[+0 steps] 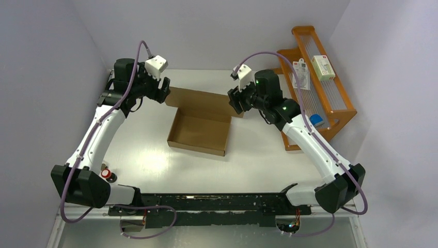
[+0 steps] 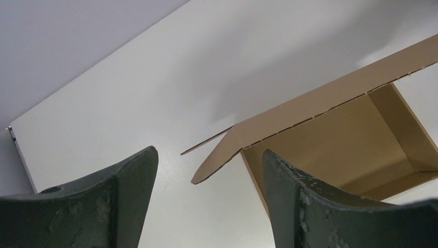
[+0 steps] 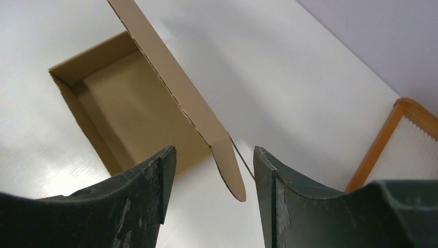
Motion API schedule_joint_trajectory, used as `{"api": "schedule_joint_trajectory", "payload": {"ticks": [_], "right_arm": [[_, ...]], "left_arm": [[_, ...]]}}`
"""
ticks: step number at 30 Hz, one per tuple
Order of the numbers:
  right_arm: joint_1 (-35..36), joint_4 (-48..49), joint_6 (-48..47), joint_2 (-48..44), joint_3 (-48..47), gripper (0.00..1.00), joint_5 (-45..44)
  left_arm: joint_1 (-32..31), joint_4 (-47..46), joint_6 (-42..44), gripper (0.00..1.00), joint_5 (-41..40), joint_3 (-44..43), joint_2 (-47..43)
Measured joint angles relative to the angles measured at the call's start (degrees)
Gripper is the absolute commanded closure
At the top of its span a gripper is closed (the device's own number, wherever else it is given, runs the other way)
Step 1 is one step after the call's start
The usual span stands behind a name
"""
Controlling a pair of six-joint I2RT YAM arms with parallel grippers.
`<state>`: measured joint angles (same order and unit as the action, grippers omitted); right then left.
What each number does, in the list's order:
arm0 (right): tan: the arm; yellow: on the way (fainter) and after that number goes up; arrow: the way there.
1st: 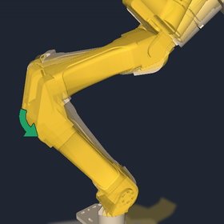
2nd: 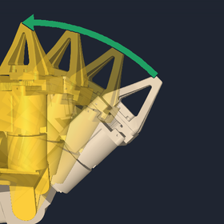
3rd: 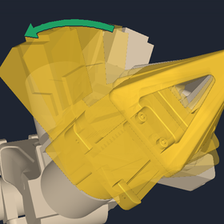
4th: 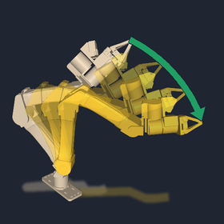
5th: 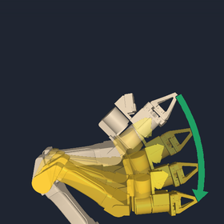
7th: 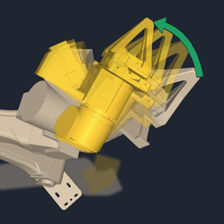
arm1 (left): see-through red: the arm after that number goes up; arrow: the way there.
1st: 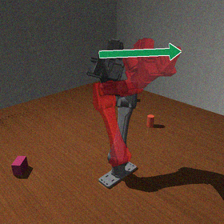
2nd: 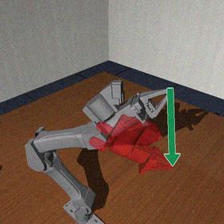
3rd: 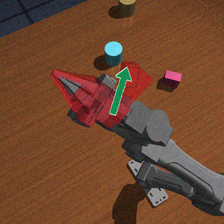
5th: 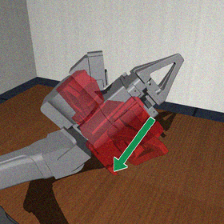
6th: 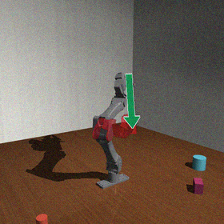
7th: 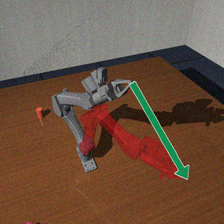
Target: Fold the paper box
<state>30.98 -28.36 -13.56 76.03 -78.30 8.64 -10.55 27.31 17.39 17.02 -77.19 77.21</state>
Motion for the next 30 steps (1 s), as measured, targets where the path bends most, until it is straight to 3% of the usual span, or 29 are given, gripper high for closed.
{"api": "schedule_joint_trajectory", "payload": {"ticks": [12, 23, 30], "right_arm": [[0.0, 2.8, -1.4, -0.4, 5.4, 0.63, -3.8], [0.0, 4.9, -2.2, -0.2, 5.6, 0.87, -4.2], [0.0, 5.3, -2.3, -0.1, 5.6, 0.98, -4.2]], "left_arm": [[0.0, 0.2, 2.1, 0.49, 0.9, 0.0, 1.0], [0.0, 0.2, 2.3, 0.63, 2.9, 0.0, 3.5], [0.0, 0.8, 2.2, 0.85, 3.6, 0.0, 4.7]]}}
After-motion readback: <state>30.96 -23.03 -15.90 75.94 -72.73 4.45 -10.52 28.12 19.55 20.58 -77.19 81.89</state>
